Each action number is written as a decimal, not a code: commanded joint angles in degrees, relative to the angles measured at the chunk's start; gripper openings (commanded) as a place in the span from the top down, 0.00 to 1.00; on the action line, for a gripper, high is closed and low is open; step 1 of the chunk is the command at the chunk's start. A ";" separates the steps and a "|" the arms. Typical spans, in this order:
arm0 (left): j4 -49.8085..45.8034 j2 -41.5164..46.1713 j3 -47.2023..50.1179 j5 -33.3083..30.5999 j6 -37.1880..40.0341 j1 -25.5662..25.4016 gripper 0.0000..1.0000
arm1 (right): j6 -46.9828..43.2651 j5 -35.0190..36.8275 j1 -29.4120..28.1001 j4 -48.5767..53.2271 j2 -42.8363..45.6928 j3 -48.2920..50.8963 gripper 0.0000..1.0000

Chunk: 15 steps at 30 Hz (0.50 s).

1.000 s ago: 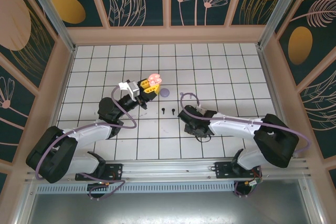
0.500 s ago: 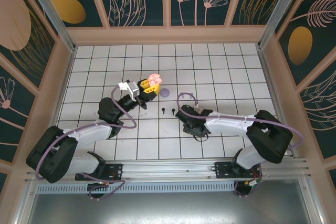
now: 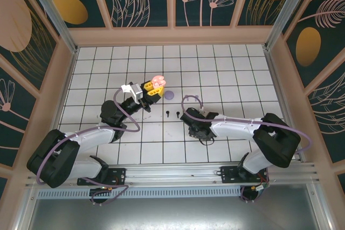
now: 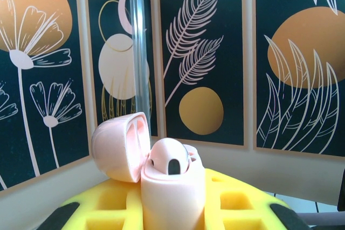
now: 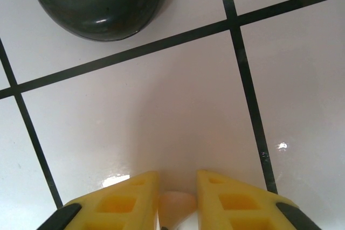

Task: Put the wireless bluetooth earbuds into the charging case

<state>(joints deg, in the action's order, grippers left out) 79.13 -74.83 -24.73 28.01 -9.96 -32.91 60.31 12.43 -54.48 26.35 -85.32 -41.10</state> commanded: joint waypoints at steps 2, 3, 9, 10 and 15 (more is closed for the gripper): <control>2.61 -0.01 -0.08 -0.01 -1.18 0.03 1.00 | -0.64 -1.08 -0.01 -4.45 0.52 0.67 0.78; 2.59 -0.02 -0.14 0.01 -1.20 0.03 1.00 | -0.64 -1.04 -0.06 -4.61 0.82 0.74 0.78; 2.52 -0.15 -0.32 -0.05 -1.38 0.08 1.00 | -0.74 -0.16 -0.01 -5.67 3.48 1.02 0.79; 2.52 -0.14 -0.41 0.03 -1.38 0.04 1.00 | -1.07 0.04 -0.06 -6.02 4.17 1.07 0.79; 2.01 -0.05 -0.58 0.14 -1.30 0.04 1.00 | -2.01 1.69 0.24 -5.96 8.69 0.36 0.79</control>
<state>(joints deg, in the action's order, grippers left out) 79.11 -74.83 -24.73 28.01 -10.41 -32.91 59.83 12.19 -54.48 21.32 -79.75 -40.45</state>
